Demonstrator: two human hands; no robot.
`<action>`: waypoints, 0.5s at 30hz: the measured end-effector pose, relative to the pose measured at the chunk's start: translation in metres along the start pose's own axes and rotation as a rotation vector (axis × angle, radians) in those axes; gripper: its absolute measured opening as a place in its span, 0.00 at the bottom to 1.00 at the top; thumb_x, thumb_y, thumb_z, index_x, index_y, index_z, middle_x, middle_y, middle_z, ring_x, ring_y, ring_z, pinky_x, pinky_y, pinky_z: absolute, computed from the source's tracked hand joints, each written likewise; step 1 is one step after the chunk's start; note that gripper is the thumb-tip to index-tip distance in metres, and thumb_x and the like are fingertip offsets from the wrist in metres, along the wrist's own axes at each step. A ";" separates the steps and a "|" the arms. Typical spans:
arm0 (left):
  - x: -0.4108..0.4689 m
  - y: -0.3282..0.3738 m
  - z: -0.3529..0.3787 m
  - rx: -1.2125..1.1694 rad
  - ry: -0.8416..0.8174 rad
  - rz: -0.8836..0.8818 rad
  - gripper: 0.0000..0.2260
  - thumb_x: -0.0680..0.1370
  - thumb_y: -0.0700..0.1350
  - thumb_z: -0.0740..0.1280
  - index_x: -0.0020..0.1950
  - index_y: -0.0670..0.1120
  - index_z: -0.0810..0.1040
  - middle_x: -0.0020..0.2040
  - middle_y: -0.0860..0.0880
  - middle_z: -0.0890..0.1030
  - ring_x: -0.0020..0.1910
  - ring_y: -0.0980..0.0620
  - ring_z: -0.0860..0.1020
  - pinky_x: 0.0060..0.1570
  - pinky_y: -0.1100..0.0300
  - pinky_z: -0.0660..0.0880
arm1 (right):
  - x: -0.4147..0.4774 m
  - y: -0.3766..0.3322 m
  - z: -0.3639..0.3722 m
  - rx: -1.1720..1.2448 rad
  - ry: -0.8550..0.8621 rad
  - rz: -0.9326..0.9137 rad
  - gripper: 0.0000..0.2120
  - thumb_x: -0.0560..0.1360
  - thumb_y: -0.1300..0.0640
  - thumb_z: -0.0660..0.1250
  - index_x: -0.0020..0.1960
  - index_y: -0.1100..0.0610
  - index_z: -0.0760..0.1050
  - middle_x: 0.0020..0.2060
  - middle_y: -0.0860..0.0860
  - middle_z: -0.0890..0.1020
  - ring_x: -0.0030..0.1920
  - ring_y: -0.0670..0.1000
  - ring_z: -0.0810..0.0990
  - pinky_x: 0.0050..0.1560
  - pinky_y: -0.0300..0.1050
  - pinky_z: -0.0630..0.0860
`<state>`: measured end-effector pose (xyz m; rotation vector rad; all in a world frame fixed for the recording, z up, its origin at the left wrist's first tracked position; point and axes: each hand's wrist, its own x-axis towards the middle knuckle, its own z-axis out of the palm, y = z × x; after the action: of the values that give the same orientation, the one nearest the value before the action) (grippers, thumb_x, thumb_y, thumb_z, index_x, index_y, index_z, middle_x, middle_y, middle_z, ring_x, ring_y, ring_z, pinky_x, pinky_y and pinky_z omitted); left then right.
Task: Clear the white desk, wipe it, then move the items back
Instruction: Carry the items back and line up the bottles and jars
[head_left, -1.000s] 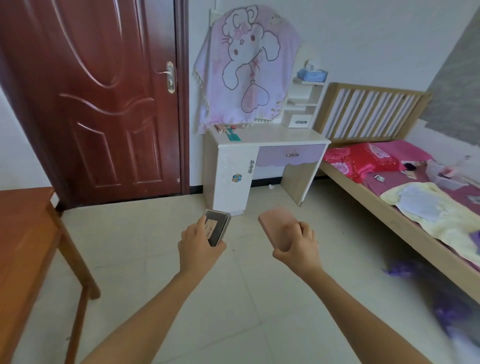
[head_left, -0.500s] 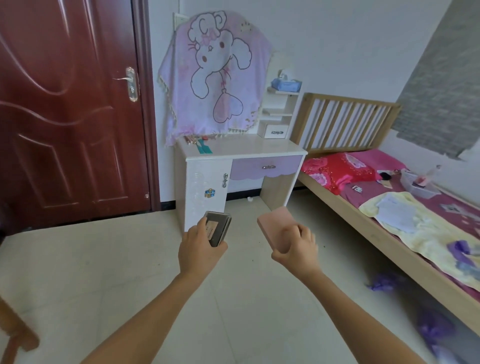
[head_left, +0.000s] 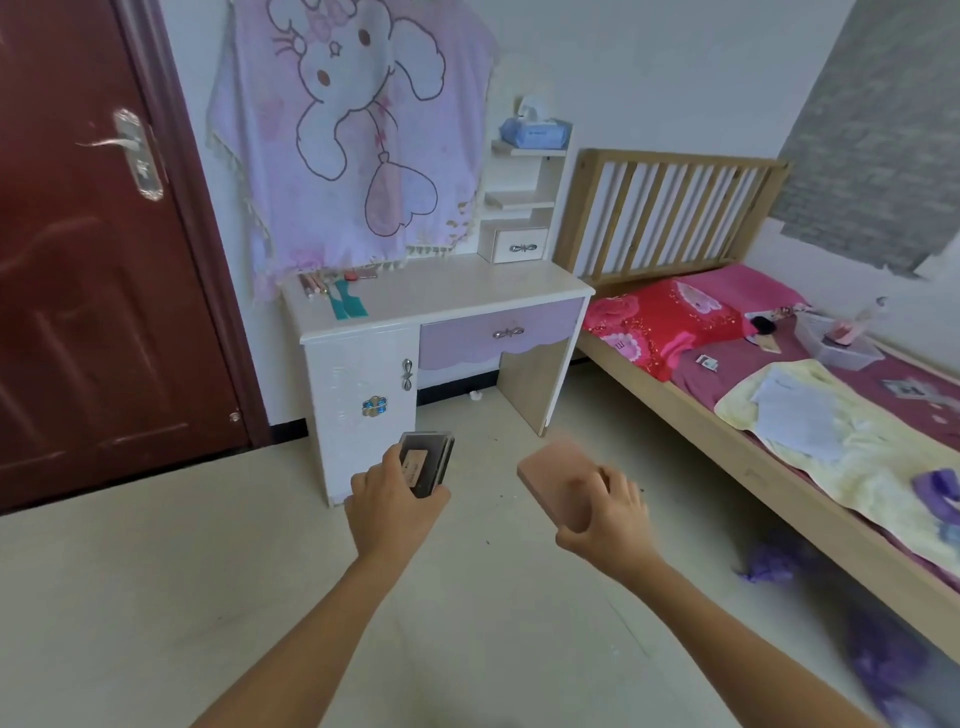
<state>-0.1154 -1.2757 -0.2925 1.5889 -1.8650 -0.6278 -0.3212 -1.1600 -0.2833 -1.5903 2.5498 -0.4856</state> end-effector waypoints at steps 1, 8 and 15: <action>0.011 0.005 0.009 0.003 0.014 -0.009 0.26 0.67 0.53 0.69 0.62 0.48 0.68 0.51 0.46 0.78 0.54 0.43 0.70 0.48 0.53 0.68 | 0.016 0.011 0.000 -0.003 -0.004 -0.005 0.31 0.64 0.44 0.70 0.62 0.54 0.65 0.65 0.53 0.64 0.60 0.53 0.63 0.59 0.45 0.64; 0.092 0.055 0.064 0.011 0.124 -0.073 0.28 0.69 0.52 0.67 0.66 0.48 0.65 0.54 0.46 0.77 0.54 0.44 0.69 0.51 0.51 0.72 | 0.152 0.057 -0.011 0.098 0.024 -0.098 0.27 0.65 0.48 0.70 0.59 0.55 0.66 0.63 0.53 0.66 0.59 0.54 0.64 0.55 0.45 0.62; 0.129 0.089 0.103 -0.042 0.257 -0.165 0.26 0.69 0.51 0.68 0.66 0.50 0.67 0.53 0.48 0.77 0.51 0.49 0.67 0.46 0.55 0.71 | 0.239 0.059 -0.001 0.226 -0.090 -0.239 0.29 0.64 0.49 0.70 0.61 0.56 0.66 0.59 0.54 0.68 0.56 0.55 0.67 0.56 0.51 0.71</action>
<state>-0.2636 -1.3907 -0.2849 1.7190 -1.5369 -0.5023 -0.4798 -1.3478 -0.2810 -1.7930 2.1624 -0.6810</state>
